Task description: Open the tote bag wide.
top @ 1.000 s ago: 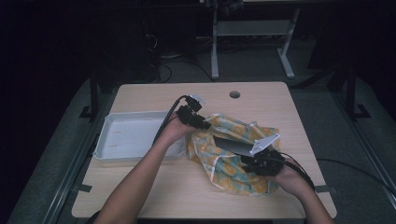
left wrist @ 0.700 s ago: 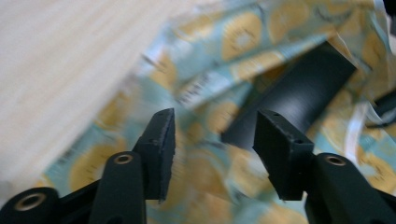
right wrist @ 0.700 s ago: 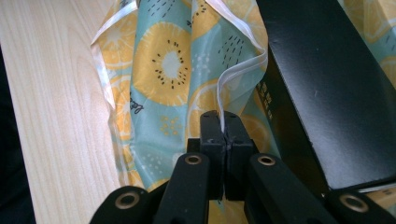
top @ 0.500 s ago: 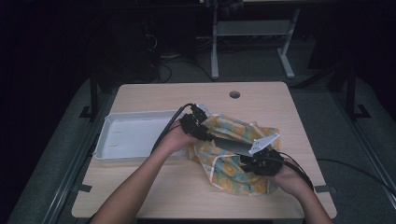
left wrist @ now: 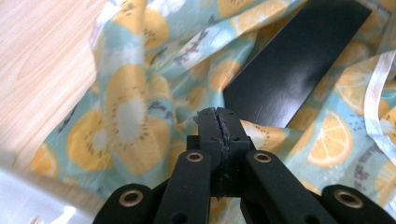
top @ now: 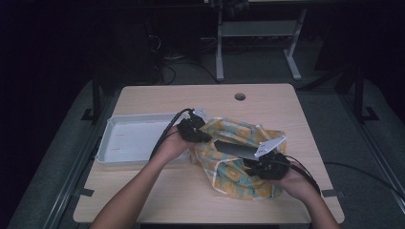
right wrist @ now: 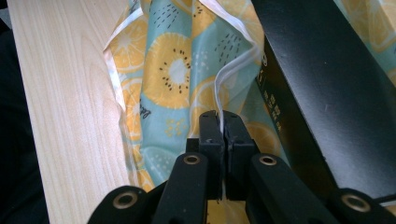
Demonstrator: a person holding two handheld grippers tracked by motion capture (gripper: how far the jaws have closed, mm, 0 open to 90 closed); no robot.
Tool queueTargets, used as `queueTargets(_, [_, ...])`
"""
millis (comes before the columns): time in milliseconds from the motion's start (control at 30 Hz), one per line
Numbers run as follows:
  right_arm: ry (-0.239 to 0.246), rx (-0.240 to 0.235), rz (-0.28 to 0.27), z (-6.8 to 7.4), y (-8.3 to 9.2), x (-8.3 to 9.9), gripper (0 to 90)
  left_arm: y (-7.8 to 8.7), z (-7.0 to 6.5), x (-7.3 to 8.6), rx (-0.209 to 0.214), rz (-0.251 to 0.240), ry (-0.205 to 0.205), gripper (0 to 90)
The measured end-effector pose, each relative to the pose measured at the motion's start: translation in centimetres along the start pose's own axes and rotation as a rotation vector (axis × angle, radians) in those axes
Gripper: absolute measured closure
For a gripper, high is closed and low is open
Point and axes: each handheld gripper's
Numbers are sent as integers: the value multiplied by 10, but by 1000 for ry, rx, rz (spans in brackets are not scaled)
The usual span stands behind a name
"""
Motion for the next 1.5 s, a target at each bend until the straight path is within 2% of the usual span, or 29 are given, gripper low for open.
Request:
queueTargets(133, [7,2,7,0,-2,0,874,-4,-1,9,-6,45,-1,898])
queueTargets(233, [4,3,21,0,-4,1,878,-11,-4,13,-7,94,-30,897])
queueTargets(500, [-5,17,61,-6,-10,11,888,-38,-14,12,-64,163,-81,897])
queueTargets(667, [-9,33,107,-9,-16,17,886,-51,-20,13,-73,204,-119,897])
queueTargets(733, [-20,26,97,-9,-14,18,856,-51,-19,13,-66,201,-114,894])
queueTargets(767, [-9,35,88,-10,-11,18,828,-50,-18,14,-60,194,-110,891])
queueTargets(833, [-21,28,60,-9,-3,16,757,-44,-16,14,-45,169,-88,865])
queueTargets(867, [-26,33,45,-7,2,15,729,-40,-15,14,-38,150,-71,840])
queueTargets(933, [-36,31,10,-7,12,14,700,-30,-13,13,-17,126,-65,807])
queueTargets(1067, [-38,41,-47,-7,32,12,660,-6,-10,9,-13,75,-78,746])
queueTargets(1133, [-32,69,-82,-8,41,10,673,2,-11,5,-10,41,-84,777])
queueTargets(1200, [-36,107,-111,-11,50,8,779,6,-12,0,-6,1,-85,868])
queueTargets(1267, [-48,156,-120,-17,54,6,883,3,-13,-5,20,-15,-80,897])
queueTargets(1367, [-77,191,-96,-28,51,5,900,-9,-16,-11,37,-12,-91,898])
queueTargets(1400, [-86,207,-78,-30,48,6,900,-14,-18,-12,39,-28,-72,898])
queueTargets(1433, [-91,211,-63,-33,45,7,900,-17,-17,-14,31,-21,-88,898])
queueTargets(1500, [-101,226,-37,-35,41,11,900,-24,-16,-16,23,-32,-75,897])
Point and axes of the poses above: each handheld gripper's, and its own axes: y roughly backward along the jaws, x roughly out of its underside, z roughly to its left, and after that the axes turned 1 degree about -x, right-handed
